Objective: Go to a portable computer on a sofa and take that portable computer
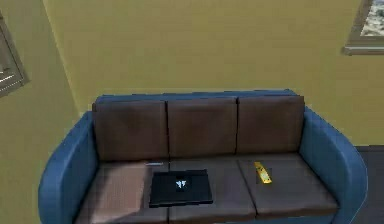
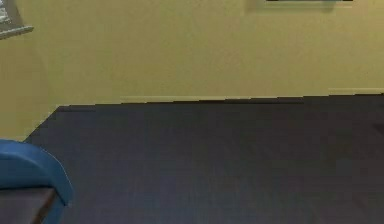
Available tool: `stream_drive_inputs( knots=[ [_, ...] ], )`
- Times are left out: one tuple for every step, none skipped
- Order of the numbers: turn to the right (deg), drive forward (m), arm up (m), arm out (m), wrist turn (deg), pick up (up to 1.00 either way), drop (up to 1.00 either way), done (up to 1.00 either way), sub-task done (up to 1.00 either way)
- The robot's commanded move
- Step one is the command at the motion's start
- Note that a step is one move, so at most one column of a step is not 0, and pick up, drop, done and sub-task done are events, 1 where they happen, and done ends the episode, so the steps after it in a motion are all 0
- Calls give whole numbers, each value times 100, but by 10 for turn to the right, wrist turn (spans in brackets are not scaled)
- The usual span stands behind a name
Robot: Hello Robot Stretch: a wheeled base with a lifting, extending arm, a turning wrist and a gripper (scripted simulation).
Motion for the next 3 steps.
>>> stream_drive_inputs(
  knots=[
    [-450, 0, 0, 0, 0, 0, 0, 0, 0],
    [-420, 0, 0, 0, 0, 0, 0, 0, 0],
    [450, 0, 0, 0, 0, 0, 0, 0, 0]
  ],
)
